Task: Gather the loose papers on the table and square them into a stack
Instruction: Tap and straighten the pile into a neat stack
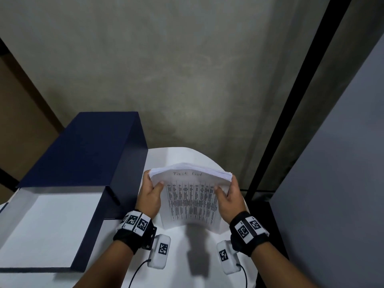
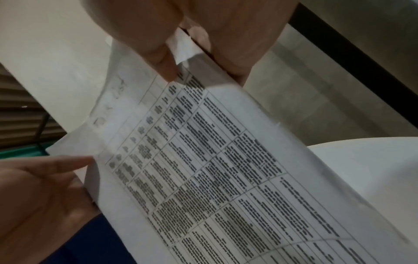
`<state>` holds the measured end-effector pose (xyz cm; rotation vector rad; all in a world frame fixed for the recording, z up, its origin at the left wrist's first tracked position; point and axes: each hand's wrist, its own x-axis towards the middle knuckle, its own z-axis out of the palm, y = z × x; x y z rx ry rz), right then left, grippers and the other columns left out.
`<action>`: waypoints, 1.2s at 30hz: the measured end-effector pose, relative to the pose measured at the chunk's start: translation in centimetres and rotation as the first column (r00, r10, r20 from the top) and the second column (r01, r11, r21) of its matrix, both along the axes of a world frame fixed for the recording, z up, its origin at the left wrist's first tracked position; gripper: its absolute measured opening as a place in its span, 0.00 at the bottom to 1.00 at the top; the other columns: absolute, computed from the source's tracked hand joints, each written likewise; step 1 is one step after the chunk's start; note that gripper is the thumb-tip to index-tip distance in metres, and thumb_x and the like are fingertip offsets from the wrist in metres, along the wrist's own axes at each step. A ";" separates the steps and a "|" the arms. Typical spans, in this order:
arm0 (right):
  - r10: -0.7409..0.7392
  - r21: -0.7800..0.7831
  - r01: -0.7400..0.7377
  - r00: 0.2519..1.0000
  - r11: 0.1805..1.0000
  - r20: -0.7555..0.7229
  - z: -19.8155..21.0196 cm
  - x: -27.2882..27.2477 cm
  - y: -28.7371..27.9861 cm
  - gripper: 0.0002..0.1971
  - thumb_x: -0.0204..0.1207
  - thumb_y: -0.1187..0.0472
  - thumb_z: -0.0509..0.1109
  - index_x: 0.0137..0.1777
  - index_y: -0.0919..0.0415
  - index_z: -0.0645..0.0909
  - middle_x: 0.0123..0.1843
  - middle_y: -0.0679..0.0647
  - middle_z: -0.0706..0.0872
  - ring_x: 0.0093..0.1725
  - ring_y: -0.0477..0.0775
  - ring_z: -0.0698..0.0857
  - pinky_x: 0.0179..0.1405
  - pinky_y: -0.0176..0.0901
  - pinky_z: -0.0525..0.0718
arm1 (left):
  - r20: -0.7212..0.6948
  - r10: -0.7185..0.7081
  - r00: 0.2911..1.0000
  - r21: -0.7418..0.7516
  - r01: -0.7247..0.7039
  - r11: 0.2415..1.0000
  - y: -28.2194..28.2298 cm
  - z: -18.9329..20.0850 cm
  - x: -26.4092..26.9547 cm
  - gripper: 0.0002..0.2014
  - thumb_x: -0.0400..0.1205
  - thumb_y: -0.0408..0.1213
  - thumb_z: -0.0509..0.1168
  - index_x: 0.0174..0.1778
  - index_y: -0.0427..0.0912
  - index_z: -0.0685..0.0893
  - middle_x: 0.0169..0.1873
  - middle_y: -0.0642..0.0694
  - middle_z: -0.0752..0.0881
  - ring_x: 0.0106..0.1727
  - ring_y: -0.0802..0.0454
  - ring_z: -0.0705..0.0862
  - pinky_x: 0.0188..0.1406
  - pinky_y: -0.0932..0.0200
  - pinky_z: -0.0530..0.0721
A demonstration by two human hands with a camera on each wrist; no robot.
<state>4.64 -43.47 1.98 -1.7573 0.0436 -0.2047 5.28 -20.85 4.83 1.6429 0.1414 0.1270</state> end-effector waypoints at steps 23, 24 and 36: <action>-0.012 -0.050 0.019 0.989 0.999 0.144 2.1 -0.3 0.4 0.14 0.81 0.71 0.63 0.63 0.59 0.70 0.45 0.41 0.85 0.40 0.32 0.83 0.44 0.27 0.80 | 0.104 0.036 0.994 0.151 -0.051 0.987 -1.2 0.6 0.0 0.15 0.83 0.26 0.62 0.61 0.44 0.67 0.49 0.60 0.82 0.43 0.81 0.81 0.38 0.86 0.73; -0.001 -0.056 0.008 0.991 0.998 0.131 2.0 -0.5 0.4 0.14 0.81 0.71 0.63 0.63 0.58 0.69 0.46 0.41 0.85 0.40 0.33 0.83 0.43 0.26 0.81 | 0.096 0.043 0.994 0.163 -0.058 0.985 -1.2 0.2 0.0 0.16 0.83 0.25 0.62 0.61 0.44 0.67 0.49 0.59 0.82 0.44 0.78 0.82 0.38 0.85 0.74; -0.016 -0.089 0.013 0.999 0.996 -0.035 -0.4 -0.8 0.5 0.19 0.79 0.69 0.66 0.57 0.42 0.70 0.47 0.35 0.83 0.42 0.27 0.84 0.41 0.14 0.75 | -0.128 0.017 0.992 0.236 0.014 0.972 -0.8 -2.8 -0.4 0.26 0.79 0.23 0.65 0.71 0.42 0.67 0.52 0.47 0.85 0.49 0.53 0.85 0.50 0.66 0.80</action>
